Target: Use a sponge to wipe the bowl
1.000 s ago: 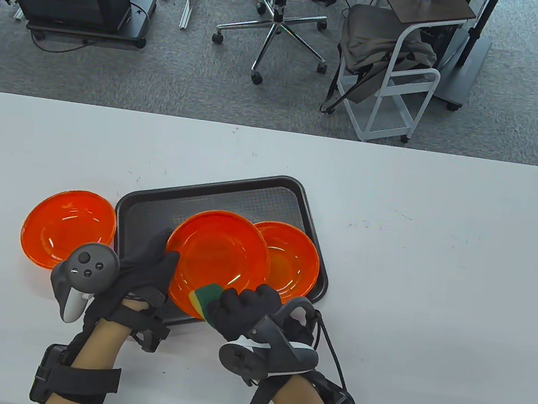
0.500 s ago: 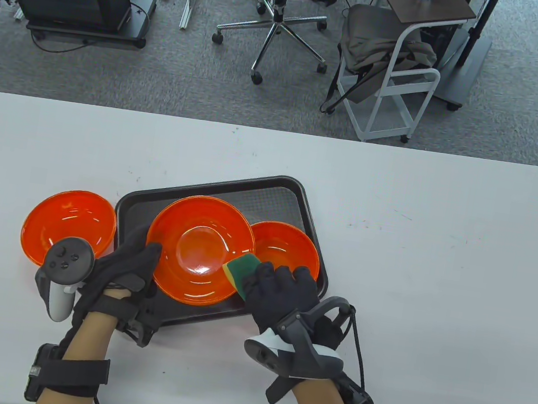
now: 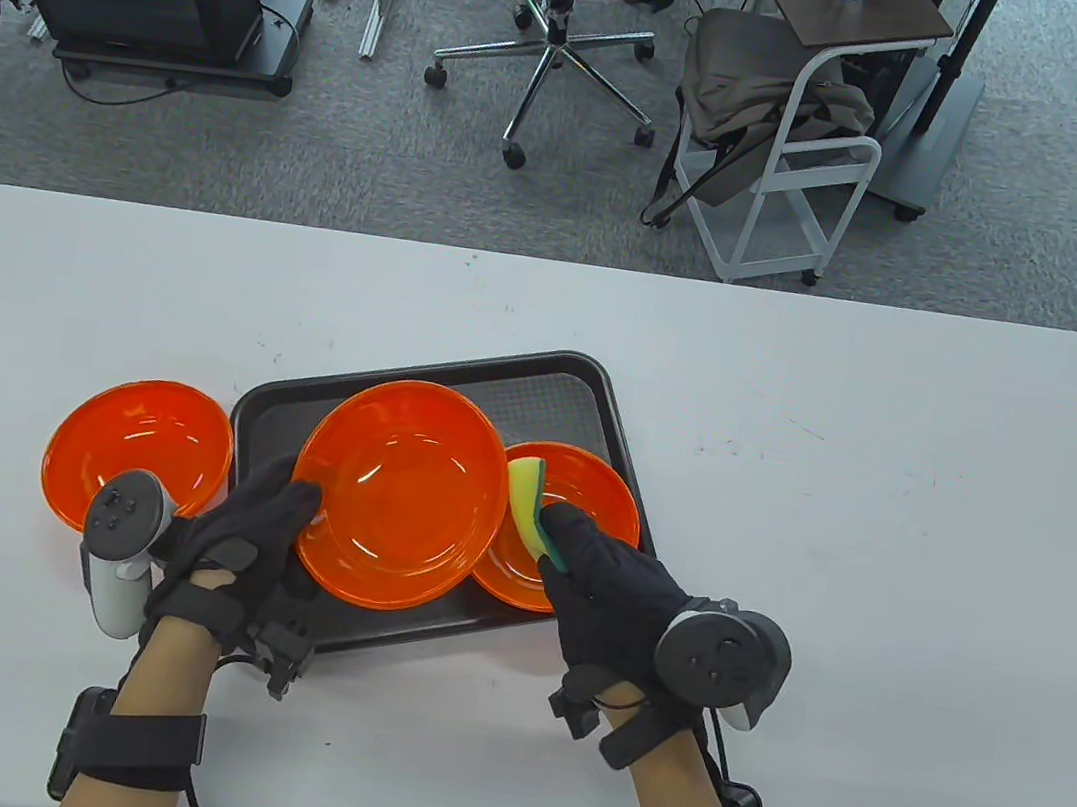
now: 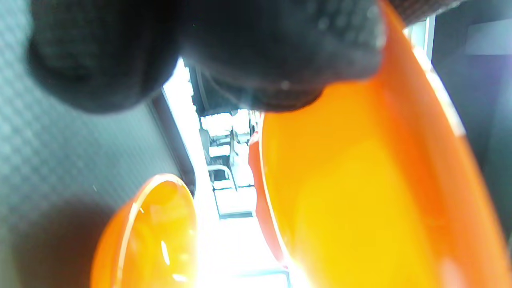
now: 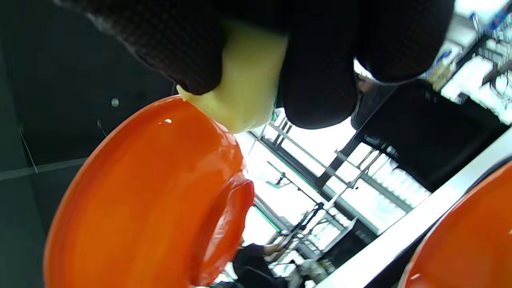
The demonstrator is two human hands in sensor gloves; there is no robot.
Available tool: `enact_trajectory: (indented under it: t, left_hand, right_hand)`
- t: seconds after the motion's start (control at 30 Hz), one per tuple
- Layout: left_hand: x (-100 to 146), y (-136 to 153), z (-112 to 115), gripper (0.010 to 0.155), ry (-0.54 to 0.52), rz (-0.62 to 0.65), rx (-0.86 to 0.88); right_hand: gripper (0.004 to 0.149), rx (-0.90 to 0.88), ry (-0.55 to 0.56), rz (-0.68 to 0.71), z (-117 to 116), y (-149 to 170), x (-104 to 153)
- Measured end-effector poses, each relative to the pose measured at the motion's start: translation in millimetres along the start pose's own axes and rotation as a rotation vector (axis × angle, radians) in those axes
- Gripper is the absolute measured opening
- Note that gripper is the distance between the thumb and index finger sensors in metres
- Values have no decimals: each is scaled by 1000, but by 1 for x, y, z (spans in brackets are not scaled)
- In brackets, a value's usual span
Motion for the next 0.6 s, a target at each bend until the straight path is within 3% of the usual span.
enact_trajectory:
  t: [0.13,0.3,0.6]
  left_hand:
    - [1,-2,7,56,53,-20,-26]
    - [4,-13,2,59,-15,-45,-277]
    - [2,-13,18,60,173,-50,-236]
  right_hand:
    - [45,-103,-55,49,-7,1,-1]
    - [44,-43,-66,72,-13,-3,0]
    - [45,-69,-3,53,-10,1,1]
Point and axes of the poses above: the tracker on the back of each hand, its own y axis roughly to the little-finger side, its own x axis roughly from the fingertips to the wrist, z = x × y, the point moved 1 cm from there along -x, roughly from the wrist to the fingertips, and after that the axes turned 2 degrees about -y, right-handed, at the moved point
